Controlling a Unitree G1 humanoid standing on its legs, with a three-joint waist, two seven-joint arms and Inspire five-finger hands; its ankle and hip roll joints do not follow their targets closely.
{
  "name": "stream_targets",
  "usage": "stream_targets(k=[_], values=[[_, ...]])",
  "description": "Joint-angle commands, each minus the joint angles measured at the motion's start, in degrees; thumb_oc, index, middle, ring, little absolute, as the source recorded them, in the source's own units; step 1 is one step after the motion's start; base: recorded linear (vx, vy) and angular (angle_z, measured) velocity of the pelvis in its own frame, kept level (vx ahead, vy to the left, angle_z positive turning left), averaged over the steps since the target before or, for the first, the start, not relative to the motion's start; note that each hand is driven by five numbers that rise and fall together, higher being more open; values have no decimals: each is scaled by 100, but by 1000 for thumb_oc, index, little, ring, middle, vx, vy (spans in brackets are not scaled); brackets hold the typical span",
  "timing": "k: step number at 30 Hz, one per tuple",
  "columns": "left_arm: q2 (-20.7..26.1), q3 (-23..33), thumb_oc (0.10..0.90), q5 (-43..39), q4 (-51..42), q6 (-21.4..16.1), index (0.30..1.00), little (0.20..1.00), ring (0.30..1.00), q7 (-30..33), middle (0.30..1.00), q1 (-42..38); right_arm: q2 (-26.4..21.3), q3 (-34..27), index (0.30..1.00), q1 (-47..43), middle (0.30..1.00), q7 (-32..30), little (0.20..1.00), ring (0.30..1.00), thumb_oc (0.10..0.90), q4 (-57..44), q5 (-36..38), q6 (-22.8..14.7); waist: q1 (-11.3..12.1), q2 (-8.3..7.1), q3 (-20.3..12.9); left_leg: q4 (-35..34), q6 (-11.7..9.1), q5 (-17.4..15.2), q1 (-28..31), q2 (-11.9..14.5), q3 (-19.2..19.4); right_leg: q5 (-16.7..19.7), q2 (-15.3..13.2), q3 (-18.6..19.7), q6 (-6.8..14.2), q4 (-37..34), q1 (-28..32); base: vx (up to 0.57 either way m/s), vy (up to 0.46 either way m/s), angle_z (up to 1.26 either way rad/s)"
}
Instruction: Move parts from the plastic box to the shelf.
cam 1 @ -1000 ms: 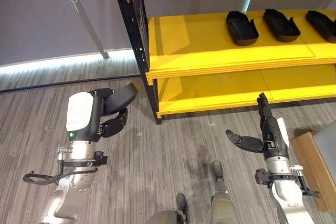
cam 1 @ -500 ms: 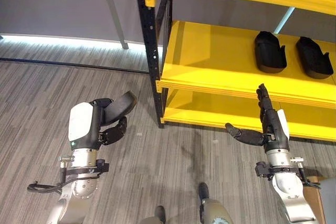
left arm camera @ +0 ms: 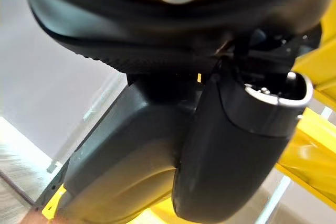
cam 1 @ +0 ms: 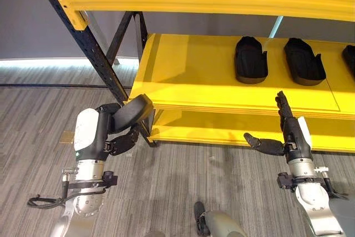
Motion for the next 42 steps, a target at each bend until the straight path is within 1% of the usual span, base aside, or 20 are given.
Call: stream_targets(k=[1, 2, 3, 4, 6, 7, 9, 10, 12, 13, 15, 16, 20, 25, 28, 31, 36, 40, 41, 42], values=[[99, 472, 400, -97, -531, -450, 300, 300, 300, 326, 300, -400, -280, -265, 1000, -364, 1000, -169, 1000, 1000, 900, -614, 76, -574, -33, 143, -196, -1462, 10, 1003, -20, 57, 3, -270, -595, 267, 763, -838, 702, 78, 36, 20], [108, 465, 400, -90, -531, -463, 300, 300, 300, 338, 300, -396, -293, -255, 1000, -367, 1000, -193, 1000, 1000, 900, -605, 56, -582, -2, 171, -152, -1790, -16, 946, -155, -4, -19, -275, -582, 271, 790, -846, 730, 88, 42, 16], [110, 448, 400, -75, -529, -479, 300, 300, 300, 365, 300, -414, -310, -224, 1000, -377, 1000, -216, 1000, 1000, 900, -588, 24, -600, 46, 184, -98, -2144, -51, 1013, -340, -69, -34, -313, -556, 282, 820, -832, 774, 95, 29, 1], [133, 422, 400, -46, -511, -487, 300, 300, 300, 408, 300, -449, -306, -196, 1000, -397, 1000, -245, 1000, 1000, 900, -552, 17, -632, 95, 187, -51, -2491, -101, 1165, -495, -154, -80, -363, -517, 321, 822, -766, 770, 136, 17, -4], [155, 338, 400, 14, -471, -474, 300, 300, 300, 467, 300, -499, -251, -117, 1000, -408, 1000, -294, 1000, 1000, 900, -516, -40, -657, 122, 204, 9, -2826, -132, 1268, -621, -222, -25, -449, -423, 354, 829, -633, 826, 176, 27, -40], [178, 309, 400, 51, -449, -476, 300, 300, 300, 475, 300, -529, -235, -85, 1000, -438, 1000, -308, 1000, 1000, 900, -512, -65, -663, 152, 224, 36, -2836, -134, 1287, -630, -235, -39, -500, -387, 404, 831, -560, 869, 179, 69, -66], [179, 319, 400, 96, -474, -486, 300, 300, 300, 503, 300, -493, -160, -23, 1000, -415, 1000, -248, 1000, 1000, 900, -530, -86, -685, 134, 279, 0, -2782, -86, 1194, -391, -169, -144, -567, -323, 554, 853, -452, 882, 157, 146, -85], [211, 295, 400, 185, -529, -510, 300, 300, 300, 509, 300, -508, -118, -67, 1000, -318, 1000, -234, 1000, 1000, 900, -560, -140, -689, 95, 291, -51, -2694, -118, 1104, -268, -111, 7, -616, -398, 579, 891, -494, 970, 165, 221, -112], [240, 283, 400, 189, -546, -532, 300, 300, 300, 525, 300, -529, -100, -115, 1000, -282, 1000, -230, 1000, 1000, 900, -578, -153, -682, 88, 264, -84, -2606, -82, 977, -224, -129, 34, -602, -487, 632, 936, -532, 1022, 151, 190, -66], [265, 272, 400, 200, -559, -533, 300, 300, 300, 533, 300, -544, -50, -180, 1000, -227, 1000, -248, 1000, 1000, 900, -543, -149, -668, 41, 250, -156, -2522, -34, 829, -160, -167, 98, -583, -643, 697, 994, -613, 1145, 122, 137, -33], [284, 264, 400, 193, -561, -533, 300, 300, 300, 531, 300, -553, -32, -232, 1000, -180, 1000, -255, 1000, 1000, 900, -550, -173, -646, 24, 232, -173, -2440, -11, 732, -117, -203, 183, -565, -741, 732, 1039, -682, 1225, 147, 195, -46], [335, 266, 400, 177, -561, -521, 300, 300, 300, 537, 300, -614, 11, -306, 1000, -149, 1000, -290, 1000, 1000, 900, -540, -227, -592, -15, 196, -211, -2267, 36, 549, -84, -285, 306, -504, -928, 800, 1142, -813, 1332, 155, 249, -46], [408, 268, 400, 160, -558, -505, 300, 300, 300, 554, 300, -697, 70, -356, 1000, -140, 1000, -311, 1000, 1000, 900, -546, -248, -568, -72, 160, -235, -2076, 78, 357, -92, -369, 420, -438, -1106, 835, 1233, -927, 1383, 72, 146, -28], [480, 299, 400, 185, -533, -474, 300, 300, 300, 596, 300, -725, 103, -380, 1000, -190, 1000, -351, 1000, 1000, 900, -475, -323, -527, -119, 19, -271, -1717, 184, -12, -110, -449, 633, -261, -1340, 1003, 1392, -1091, 1366, 73, 135, -7], [497, 330, 400, 185, -518, -463, 300, 300, 300, 614, 300, -708, 114, -379, 1000, -224, 1000, -353, 1000, 1000, 900, -466, -329, -517, -118, -16, -283, -1686, 218, -91, -88, -443, 729, -194, -1382, 1063, 1438, -1145, 1329, 28, 68, -21], [521, 427, 400, 228, -512, -427, 300, 300, 300, 659, 300, -651, 148, -346, 1000, -295, 1000, -351, 1000, 1000, 900, -419, -366, -484, -91, -78, -301, -1699, 279, -197, 25, -436, 972, -64, -1451, 1161, 1514, -1237, 1246, 43, 109, -38], [562, 530, 400, 297, -541, -406, 300, 300, 300, 716, 300, -623, 168, -327, 1000, -431, 1000, -381, 1000, 1000, 900, -360, -415, -464, -10, -144, -311, -1754, 324, -307, 136, -461, 1192, 97, -1577, 1037, 1671, -1286, 1179, 35, 66, -29], [612, 475, 400, 287, -559, -421, 300, 300, 300, 677, 300, -720, 151, -346, 1000, -437, 1000, -344, 1000, 1000, 900, -393, -434, -463, -13, -174, -316, -1689, 373, -363, 64, -549, 1107, 150, -1670, 975, 1724, -1270, 1199, 38, 76, -2], [618, 447, 400, 281, -553, -414, 300, 300, 300, 664, 300, -754, 156, -356, 1000, -428, 1000, -345, 1000, 1000, 900, -409, -439, -462, -20, -178, -333, -1693, 399, -394, 64, -599, 1074, 196, -1706, 939, 1755, -1241, 1201, 65, 88, 7], [634, 414, 400, 278, -545, -407, 300, 300, 300, 652, 300, -807, 170, -365, 1000, -421, 1000, -345, 1000, 1000, 900, -424, -446, -469, -32, -183, -342, -1714, 436, -433, 86, -662, 1031, 358, -1733, 929, 1801, -1111, 1160, 12, 119, 22]])
